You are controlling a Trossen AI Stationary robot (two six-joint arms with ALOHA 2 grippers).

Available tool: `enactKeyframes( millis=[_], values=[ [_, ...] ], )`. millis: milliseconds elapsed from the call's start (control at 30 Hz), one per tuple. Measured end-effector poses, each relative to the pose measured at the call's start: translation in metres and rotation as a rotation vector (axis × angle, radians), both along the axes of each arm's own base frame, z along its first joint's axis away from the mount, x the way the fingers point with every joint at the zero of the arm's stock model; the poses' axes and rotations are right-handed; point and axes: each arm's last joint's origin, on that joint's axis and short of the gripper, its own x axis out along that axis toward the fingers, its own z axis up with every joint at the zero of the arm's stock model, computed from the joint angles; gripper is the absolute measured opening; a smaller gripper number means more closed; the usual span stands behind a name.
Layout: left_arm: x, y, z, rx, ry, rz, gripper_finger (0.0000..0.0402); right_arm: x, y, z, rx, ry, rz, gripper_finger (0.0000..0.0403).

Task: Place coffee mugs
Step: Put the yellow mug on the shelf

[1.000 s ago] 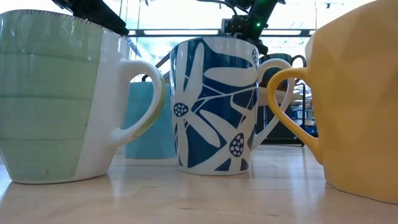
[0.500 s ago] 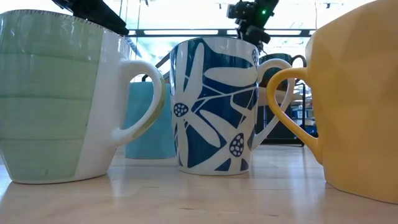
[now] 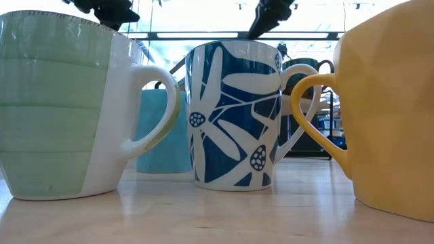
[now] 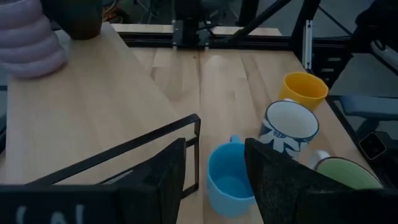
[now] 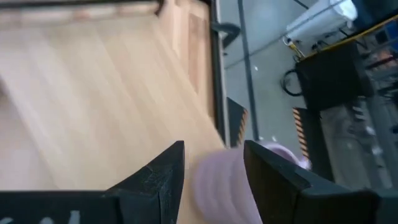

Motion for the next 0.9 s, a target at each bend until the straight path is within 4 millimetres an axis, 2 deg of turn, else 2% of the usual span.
enactKeyframes(
  millis=[267, 533, 733, 900],
  values=[
    [0.000, -0.004, 0.000, -0.005, -0.002, -0.023, 0.0171, 0.007, 0.039, -0.001, 0.166, -0.064, 0.069, 0.0171],
    [0.000, -0.004, 0.000, -0.125, -0.002, 0.039, 0.0171, 0.009, 0.083, -0.003, 0.316, -0.085, 0.084, 0.0171],
    [0.000, -0.004, 0.000, -0.155, 0.001, 0.052, 0.0171, 0.006, 0.112, -0.025, 0.423, -0.036, 0.070, 0.0171],
    [0.000, -0.004, 0.000, -0.214, 0.003, 0.077, 0.0171, 0.000, 0.145, -0.046, 0.501, 0.003, 0.055, 0.0171]
  ],
)
